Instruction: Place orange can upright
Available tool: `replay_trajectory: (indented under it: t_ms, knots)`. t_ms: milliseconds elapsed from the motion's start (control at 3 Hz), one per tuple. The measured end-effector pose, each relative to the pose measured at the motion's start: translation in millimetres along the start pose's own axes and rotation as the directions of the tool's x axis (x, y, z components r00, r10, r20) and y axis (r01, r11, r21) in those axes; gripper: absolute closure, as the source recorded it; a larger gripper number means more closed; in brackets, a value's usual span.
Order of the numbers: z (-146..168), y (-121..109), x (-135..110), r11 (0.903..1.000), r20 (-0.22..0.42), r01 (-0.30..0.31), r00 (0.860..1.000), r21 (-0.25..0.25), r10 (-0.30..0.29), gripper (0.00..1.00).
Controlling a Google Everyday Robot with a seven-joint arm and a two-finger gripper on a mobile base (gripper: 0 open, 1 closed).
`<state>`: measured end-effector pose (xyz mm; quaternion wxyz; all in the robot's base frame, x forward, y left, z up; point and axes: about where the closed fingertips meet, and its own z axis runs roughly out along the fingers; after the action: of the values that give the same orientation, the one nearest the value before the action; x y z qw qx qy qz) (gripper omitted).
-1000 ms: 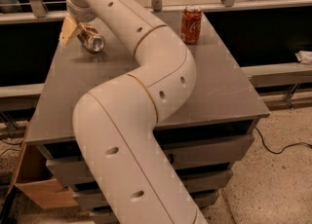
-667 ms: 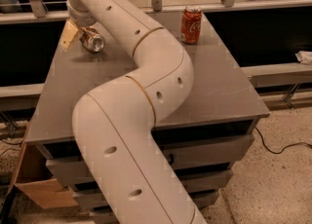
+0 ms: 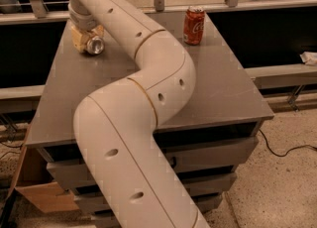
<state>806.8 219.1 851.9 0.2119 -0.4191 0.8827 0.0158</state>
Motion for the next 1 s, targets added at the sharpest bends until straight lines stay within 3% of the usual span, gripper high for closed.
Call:
replay_trajectory:
  t_ms: [333, 667, 1000]
  knots:
    - [-9.5, -8.3, -0.4, 0.9999, 0.028, 0.01, 1.0, 0.011, -0.01, 0.72]
    - [-34.7, -33.3, 2.3, 0.9998, 0.11, 0.002, 0.994, 0.02, -0.004, 0.96]
    - [-70.0, -53.9, 20.7, 0.9988, 0.247, -0.013, 0.969, -0.048, 0.024, 1.0]
